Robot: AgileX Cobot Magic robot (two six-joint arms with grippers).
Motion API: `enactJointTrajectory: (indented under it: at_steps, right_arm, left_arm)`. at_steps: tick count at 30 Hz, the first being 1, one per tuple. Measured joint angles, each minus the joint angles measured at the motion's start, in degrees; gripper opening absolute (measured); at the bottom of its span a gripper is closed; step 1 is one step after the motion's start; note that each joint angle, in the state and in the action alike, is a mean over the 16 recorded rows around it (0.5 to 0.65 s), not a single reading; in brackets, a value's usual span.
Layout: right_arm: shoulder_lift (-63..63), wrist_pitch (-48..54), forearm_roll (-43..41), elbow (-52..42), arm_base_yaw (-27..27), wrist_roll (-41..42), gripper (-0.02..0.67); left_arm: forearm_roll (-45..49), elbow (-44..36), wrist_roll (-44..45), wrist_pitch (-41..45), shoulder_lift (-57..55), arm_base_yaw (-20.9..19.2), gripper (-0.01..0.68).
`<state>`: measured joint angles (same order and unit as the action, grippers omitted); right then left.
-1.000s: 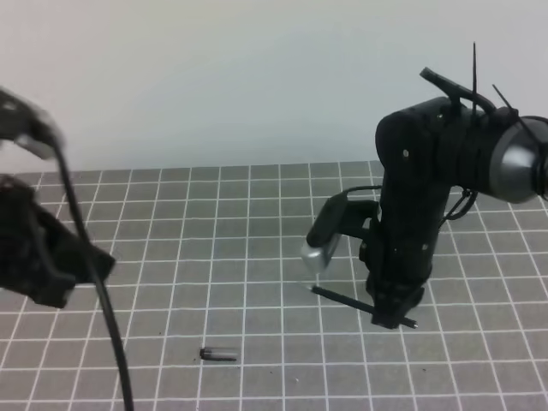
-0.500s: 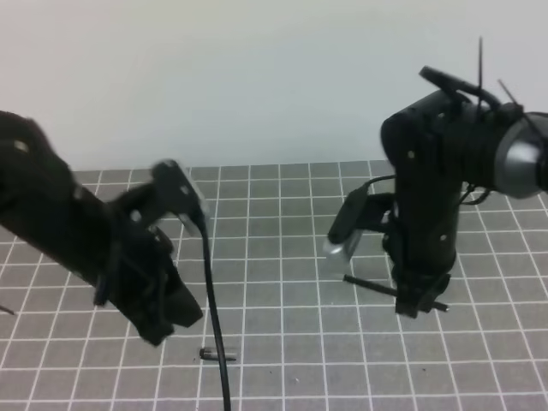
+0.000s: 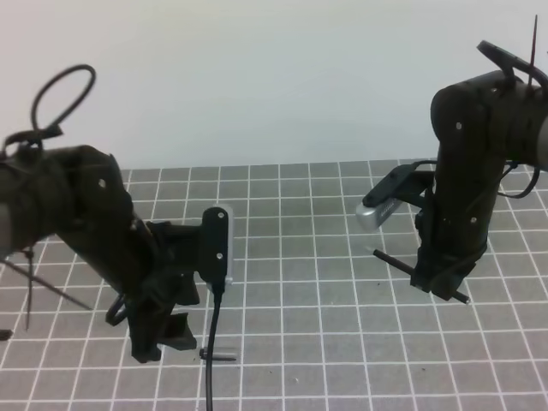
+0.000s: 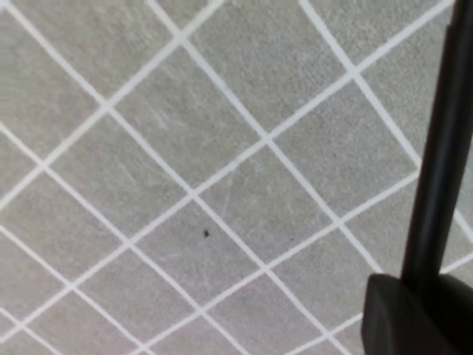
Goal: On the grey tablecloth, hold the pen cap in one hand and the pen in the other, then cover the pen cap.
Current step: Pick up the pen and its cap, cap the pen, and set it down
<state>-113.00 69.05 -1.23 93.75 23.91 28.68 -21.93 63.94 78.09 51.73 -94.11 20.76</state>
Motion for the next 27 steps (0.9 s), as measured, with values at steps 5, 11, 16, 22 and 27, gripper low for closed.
enactJointTrajectory:
  at_steps: [5, 11, 16, 22, 27]
  right_arm:
    - [0.1, 0.0, 0.5, 0.0, -0.1, 0.1, 0.070]
    - [0.1, 0.0, 0.5, 0.0, -0.1, 0.2, 0.070]
    - [-0.1, 0.0, 0.5, 0.0, -0.1, 0.3, 0.070]
    - [-0.3, 0.0, 0.5, 0.0, -0.1, 0.3, 0.070]
    - [-0.4, 0.0, 0.6, 0.0, -0.1, 0.3, 0.070]
  left_arm:
    - [4.7, 0.0, -0.3, -2.5, -3.4, 1.9, 0.429]
    - [9.2, 0.0, -3.4, -5.4, -7.3, 4.9, 0.429]
    - [11.4, 0.0, -5.6, -6.7, -9.8, 7.1, 0.409]
    - [12.5, 0.1, -6.1, -7.1, -11.5, 8.1, 0.338]
    - [13.2, 0.1, -5.8, -6.9, -12.1, 8.2, 0.239]
